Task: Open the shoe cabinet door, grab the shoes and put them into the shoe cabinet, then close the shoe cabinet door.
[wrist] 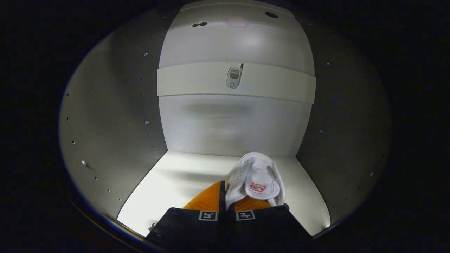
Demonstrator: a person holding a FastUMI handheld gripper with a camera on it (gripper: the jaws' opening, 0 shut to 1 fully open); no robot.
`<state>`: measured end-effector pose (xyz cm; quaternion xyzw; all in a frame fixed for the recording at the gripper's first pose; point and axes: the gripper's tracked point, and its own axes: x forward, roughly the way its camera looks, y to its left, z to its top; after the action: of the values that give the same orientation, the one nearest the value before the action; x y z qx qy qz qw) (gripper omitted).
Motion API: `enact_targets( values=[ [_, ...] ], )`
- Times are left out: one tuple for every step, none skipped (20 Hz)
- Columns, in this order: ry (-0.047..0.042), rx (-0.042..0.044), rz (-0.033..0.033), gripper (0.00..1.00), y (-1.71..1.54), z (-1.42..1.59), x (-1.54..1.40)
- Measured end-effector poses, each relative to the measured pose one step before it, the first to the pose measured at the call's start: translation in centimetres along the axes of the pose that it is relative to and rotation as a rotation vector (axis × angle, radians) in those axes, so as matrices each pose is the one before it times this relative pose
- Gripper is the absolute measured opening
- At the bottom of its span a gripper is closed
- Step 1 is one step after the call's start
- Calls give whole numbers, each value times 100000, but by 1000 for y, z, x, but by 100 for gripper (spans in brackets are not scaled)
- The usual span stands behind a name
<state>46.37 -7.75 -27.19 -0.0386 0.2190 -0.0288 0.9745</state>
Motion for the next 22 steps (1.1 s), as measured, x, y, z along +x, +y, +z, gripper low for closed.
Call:
enact_targets(
  values=[
    [745, -198, -256, 4, -10, -177, -74],
    [897, 198, -239, 4, -55, -101, -95],
    [836, 390, 142, 5, 62, -166, -118],
    [819, -627, -492, 5, 107, -276, -191],
    [-75, -1160, -441, 11, -106, 104, -386],
    [-415, -1111, -2, 11, 198, 23, -240],
    [-501, -729, 509, 15, 242, 191, -968],
    [-331, -34, -387, 18, 31, 61, -468],
    [-186, 335, -697, 33, -111, 48, -394],
    [-128, 951, -372, 33, -161, 76, -668],
    [-5, 984, -242, 33, -132, 1, -646],
    [-493, 529, 79, 33, -91, 102, -831],
    [-652, 271, -463, 37, -163, 235, -728],
    [-1437, 356, -233, 41, -135, 326, -989],
    [-1426, 631, 197, 42, -5, 468, -1108],
    [-1689, 778, 284, 42, 125, 489, -1191],
    [-1981, 537, 257, 43, 19, 702, -1307],
    [-2075, 414, 390, 47, 127, 707, -1538],
    [-2481, 104, 539, 52, 299, 798, -1795],
    [-2491, 492, 591, 57, 282, 858, -1639],
    [-2185, 792, 719, 61, 326, 705, -1843],
    [-1807, 997, 975, 67, 362, 655, -1971]
  ],
)
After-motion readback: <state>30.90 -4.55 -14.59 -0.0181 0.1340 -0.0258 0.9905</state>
